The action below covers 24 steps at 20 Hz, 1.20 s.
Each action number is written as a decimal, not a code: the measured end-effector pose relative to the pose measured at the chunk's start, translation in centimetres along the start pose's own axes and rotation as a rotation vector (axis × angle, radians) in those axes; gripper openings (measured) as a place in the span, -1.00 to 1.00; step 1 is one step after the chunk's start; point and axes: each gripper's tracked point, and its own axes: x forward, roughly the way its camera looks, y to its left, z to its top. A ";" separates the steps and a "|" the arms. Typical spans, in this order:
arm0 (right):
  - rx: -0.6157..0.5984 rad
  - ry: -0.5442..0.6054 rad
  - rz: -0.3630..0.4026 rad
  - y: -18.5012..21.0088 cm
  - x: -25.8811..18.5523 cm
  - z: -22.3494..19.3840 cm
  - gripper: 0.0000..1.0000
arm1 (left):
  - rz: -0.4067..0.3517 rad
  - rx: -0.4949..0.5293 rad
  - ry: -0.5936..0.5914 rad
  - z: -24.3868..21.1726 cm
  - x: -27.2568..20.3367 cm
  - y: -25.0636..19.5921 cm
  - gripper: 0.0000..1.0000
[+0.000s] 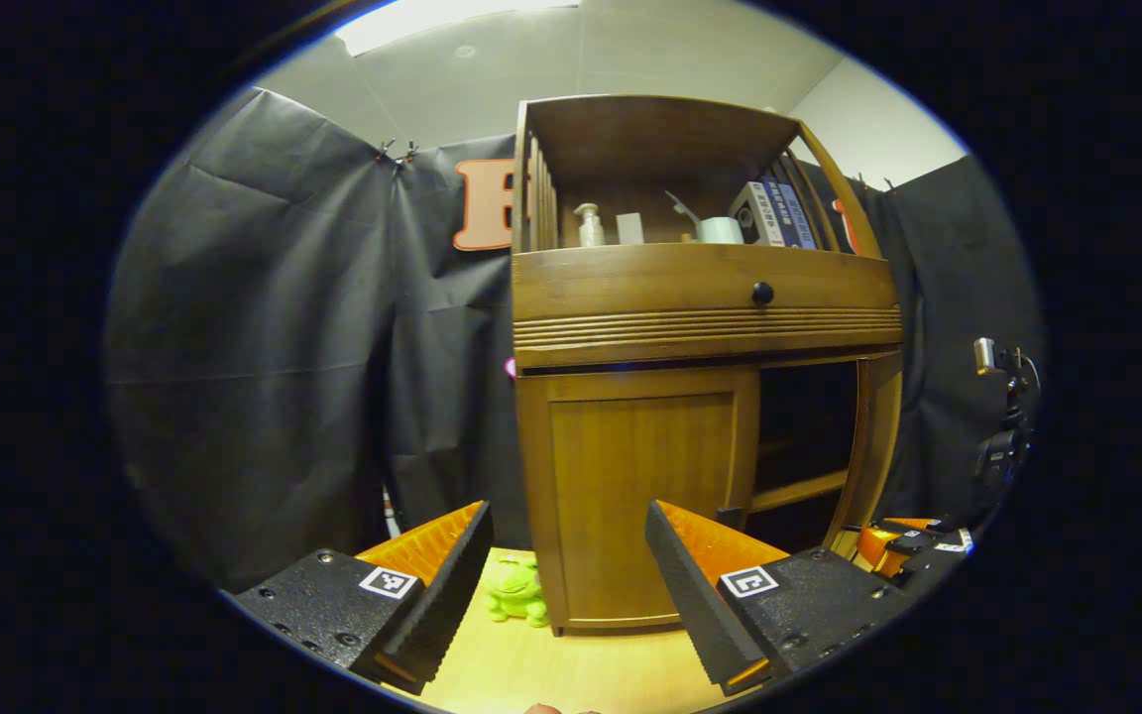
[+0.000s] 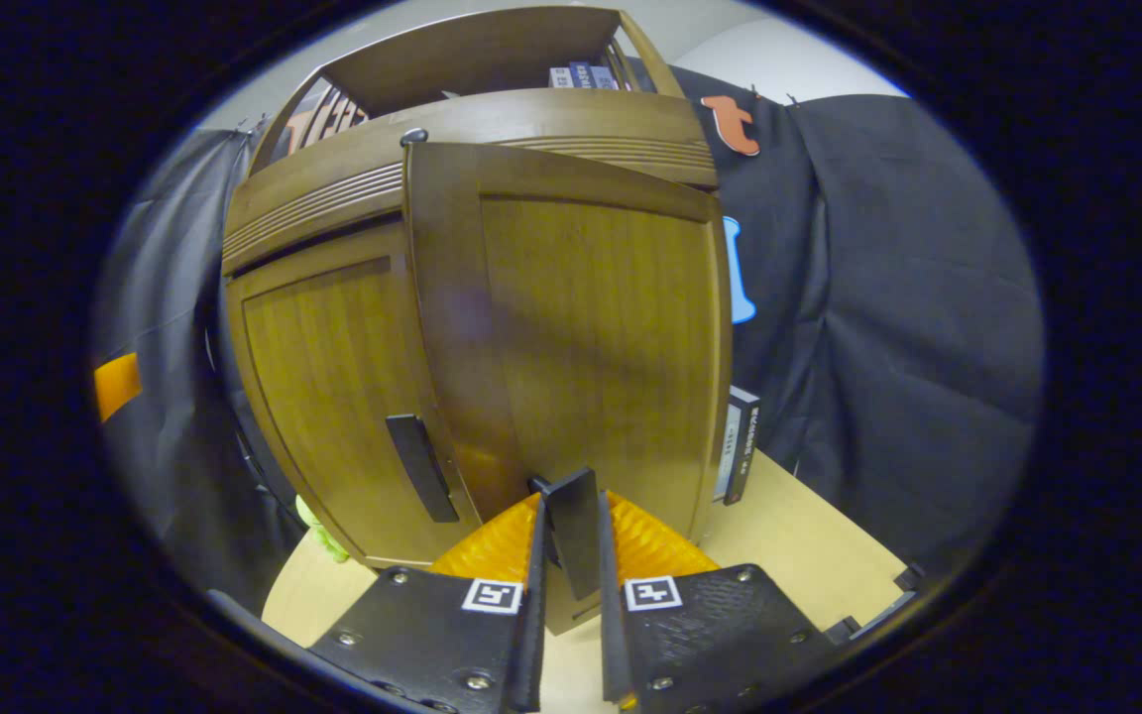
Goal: Open the right door of the double-door shoe cabinet with the right hand, and open the left door with the left hand.
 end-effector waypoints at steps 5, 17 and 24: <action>0.034 -0.017 -0.074 -1.0 -0.2 0.4 -0.53 | -0.128 -0.005 0.013 -0.6 0.4 -4.5 0.91; 0.033 -0.039 -0.163 -3.7 -1.2 0.9 -0.53 | -0.282 -0.028 0.024 -0.9 0.3 -10.0 0.91; 0.041 -0.052 -0.210 -6.5 -2.2 1.4 -0.54 | -0.296 -0.037 0.043 -1.7 1.1 -10.7 0.91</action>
